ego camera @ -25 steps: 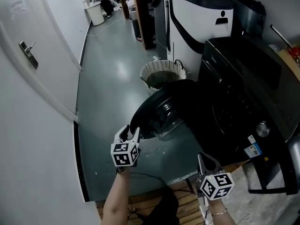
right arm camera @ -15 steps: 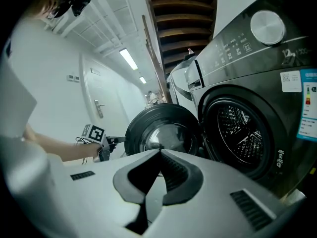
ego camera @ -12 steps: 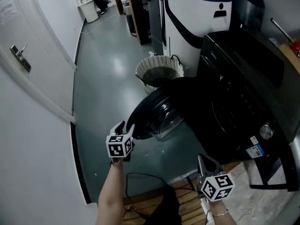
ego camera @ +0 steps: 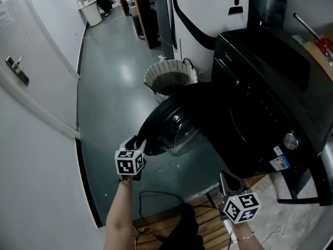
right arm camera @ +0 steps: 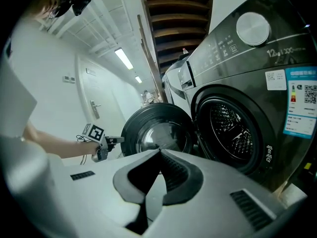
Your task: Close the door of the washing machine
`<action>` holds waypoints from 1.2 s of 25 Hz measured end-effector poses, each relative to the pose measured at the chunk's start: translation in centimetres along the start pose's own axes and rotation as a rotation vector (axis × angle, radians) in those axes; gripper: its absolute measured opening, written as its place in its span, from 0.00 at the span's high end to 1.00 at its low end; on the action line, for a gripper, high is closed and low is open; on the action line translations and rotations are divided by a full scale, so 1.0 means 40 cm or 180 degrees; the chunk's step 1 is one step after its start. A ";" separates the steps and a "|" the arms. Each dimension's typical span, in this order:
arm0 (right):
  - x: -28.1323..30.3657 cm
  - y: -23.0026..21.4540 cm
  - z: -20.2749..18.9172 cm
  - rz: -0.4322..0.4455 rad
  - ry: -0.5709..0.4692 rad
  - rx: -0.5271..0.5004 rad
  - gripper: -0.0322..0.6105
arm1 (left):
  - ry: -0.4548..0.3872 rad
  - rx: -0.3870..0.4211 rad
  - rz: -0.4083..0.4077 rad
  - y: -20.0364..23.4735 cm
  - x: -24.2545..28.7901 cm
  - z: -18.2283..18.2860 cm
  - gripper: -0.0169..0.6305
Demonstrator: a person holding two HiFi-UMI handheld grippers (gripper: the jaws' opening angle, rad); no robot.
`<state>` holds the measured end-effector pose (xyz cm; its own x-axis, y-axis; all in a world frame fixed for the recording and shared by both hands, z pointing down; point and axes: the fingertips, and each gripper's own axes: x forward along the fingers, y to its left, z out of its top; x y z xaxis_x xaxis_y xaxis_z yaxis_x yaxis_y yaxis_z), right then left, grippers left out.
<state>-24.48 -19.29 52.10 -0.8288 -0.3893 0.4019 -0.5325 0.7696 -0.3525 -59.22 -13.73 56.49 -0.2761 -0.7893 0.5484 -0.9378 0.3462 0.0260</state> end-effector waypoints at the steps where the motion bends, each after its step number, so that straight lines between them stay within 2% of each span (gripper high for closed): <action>1: -0.005 0.000 0.001 -0.0003 -0.0006 0.0006 0.94 | 0.0013 0.0020 -0.0004 -0.009 -0.007 -0.004 0.66; 6: -0.044 0.000 -0.002 -0.0036 -0.0040 0.0040 0.94 | 0.0039 0.0046 -0.0034 -0.071 -0.045 -0.032 0.66; 10: -0.087 -0.004 -0.016 -0.0066 -0.0077 0.0059 0.94 | 0.0064 0.0149 -0.0011 -0.134 -0.078 -0.060 0.72; 19: -0.247 -0.021 -0.066 -0.0138 -0.0213 0.0093 0.94 | 0.0132 0.0311 -0.0261 -0.328 -0.161 -0.121 0.72; 30: -0.485 -0.091 -0.091 -0.0482 -0.0412 0.0158 0.94 | 0.0238 0.0358 -0.0507 -0.571 -0.218 -0.162 0.72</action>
<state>-5.83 -12.71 48.67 -0.7520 -0.5630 0.3427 -0.6579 0.6726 -0.3387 -34.01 -11.46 56.53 -0.1100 -0.7884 0.6053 -0.9871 0.1578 0.0261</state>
